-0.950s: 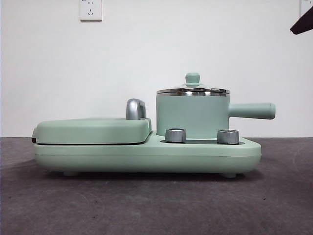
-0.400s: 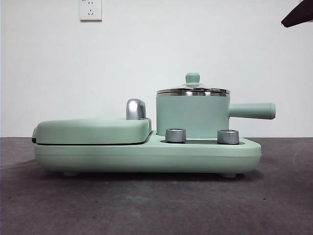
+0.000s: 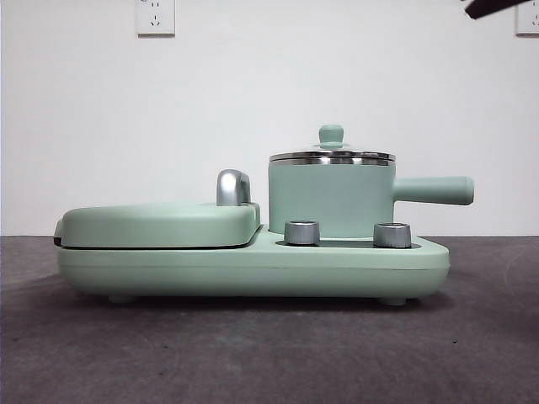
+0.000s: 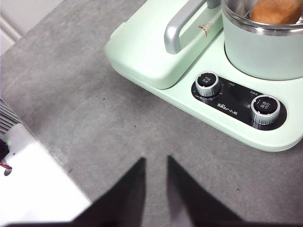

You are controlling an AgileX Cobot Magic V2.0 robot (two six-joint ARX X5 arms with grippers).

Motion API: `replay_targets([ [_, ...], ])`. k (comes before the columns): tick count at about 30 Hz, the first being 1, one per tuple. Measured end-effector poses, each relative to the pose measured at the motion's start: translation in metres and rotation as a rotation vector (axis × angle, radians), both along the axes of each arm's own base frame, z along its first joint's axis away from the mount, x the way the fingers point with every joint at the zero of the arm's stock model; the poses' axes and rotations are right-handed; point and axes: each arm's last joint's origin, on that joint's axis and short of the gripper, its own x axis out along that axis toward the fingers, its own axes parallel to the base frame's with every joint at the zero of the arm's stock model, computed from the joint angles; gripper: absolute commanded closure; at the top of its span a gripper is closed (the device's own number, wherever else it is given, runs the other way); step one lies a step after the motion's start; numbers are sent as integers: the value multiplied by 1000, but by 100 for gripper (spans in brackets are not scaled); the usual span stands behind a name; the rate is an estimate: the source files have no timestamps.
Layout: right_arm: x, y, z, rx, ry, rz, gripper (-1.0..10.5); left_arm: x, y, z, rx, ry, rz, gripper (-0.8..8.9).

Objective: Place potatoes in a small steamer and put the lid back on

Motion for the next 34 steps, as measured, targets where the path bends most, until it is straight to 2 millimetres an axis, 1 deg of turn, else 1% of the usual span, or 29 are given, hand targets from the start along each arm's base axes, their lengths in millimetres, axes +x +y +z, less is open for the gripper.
replay_targets([
  [16,0,0,0,1,-1,0,928,-2,1,1,-11,-11,5,807],
  [18,0,0,0,1,-2,0,928,-3,4,-1,-21,-27,19,807],
  [20,0,0,0,1,-2,0,928,-5,7,-7,-48,-63,29,807],
  [23,0,0,0,1,-2,0,928,-5,14,-28,-114,-166,64,807],
  [26,0,0,0,2,-3,0,928,-5,26,-58,-160,-289,170,807],
  [28,0,0,0,3,-4,0,928,-5,35,-82,-170,-349,255,807],
  [31,0,0,0,3,-4,0,928,-4,44,-118,-150,-383,368,807],
  [34,0,0,0,3,-4,0,928,-3,53,-152,-94,-377,536,807],
])
